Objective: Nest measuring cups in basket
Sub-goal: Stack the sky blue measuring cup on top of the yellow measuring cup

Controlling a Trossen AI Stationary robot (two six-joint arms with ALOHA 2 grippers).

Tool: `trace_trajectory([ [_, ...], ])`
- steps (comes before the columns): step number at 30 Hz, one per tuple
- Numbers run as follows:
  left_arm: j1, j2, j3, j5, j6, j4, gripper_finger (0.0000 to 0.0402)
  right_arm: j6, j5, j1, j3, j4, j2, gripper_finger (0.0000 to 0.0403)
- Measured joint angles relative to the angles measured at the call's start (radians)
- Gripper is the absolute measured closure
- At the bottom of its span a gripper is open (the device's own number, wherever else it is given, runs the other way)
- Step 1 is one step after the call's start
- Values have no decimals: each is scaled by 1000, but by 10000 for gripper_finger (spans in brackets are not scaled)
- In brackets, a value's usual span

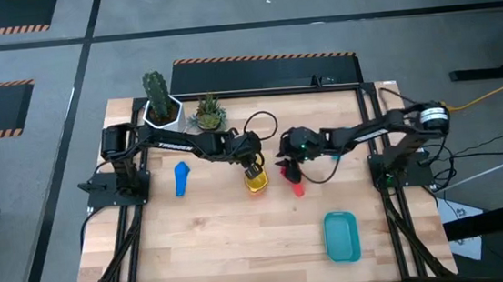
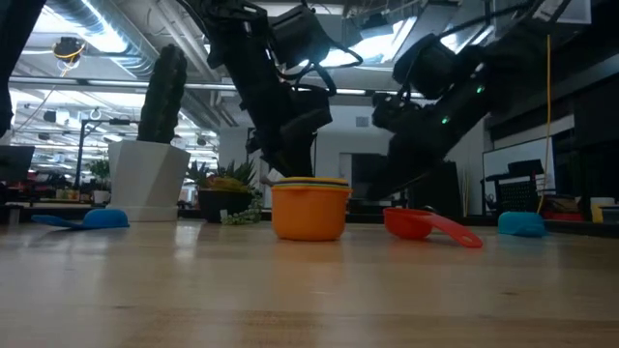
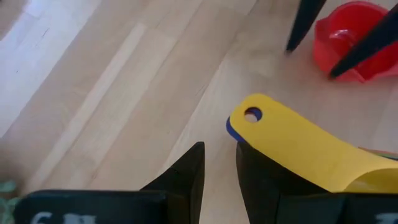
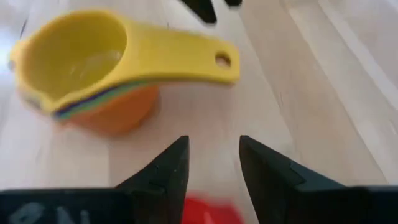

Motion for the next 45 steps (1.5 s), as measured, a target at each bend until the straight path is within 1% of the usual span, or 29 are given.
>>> trace_trajectory([
  [4,0,0,0,0,0,0,317,7,0,0,0,-188,-125,257],
  [8,0,0,0,1,0,1,317,51,0,0,0,-391,-257,257],
  [13,0,0,0,1,0,1,317,78,0,0,0,-695,-391,257],
  [16,0,0,0,1,1,1,317,80,32,0,1,-863,-436,257],
  [18,0,0,0,1,1,1,317,110,86,0,-1,-927,-448,257],
  [22,1,-1,0,2,1,1,317,157,202,0,-8,-917,-441,257],
  [25,0,-1,0,3,1,1,317,221,241,0,-10,-950,-427,257],
  [29,1,-1,0,3,1,1,317,329,247,0,-10,-1015,-406,257],
  [35,1,-1,0,3,1,1,317,443,262,0,-58,-1025,-378,257],
  [39,0,-1,0,3,1,1,317,468,263,0,-92,-1020,-362,257],
  [45,1,-1,0,3,1,1,317,460,263,0,-104,-985,-359,257],
])
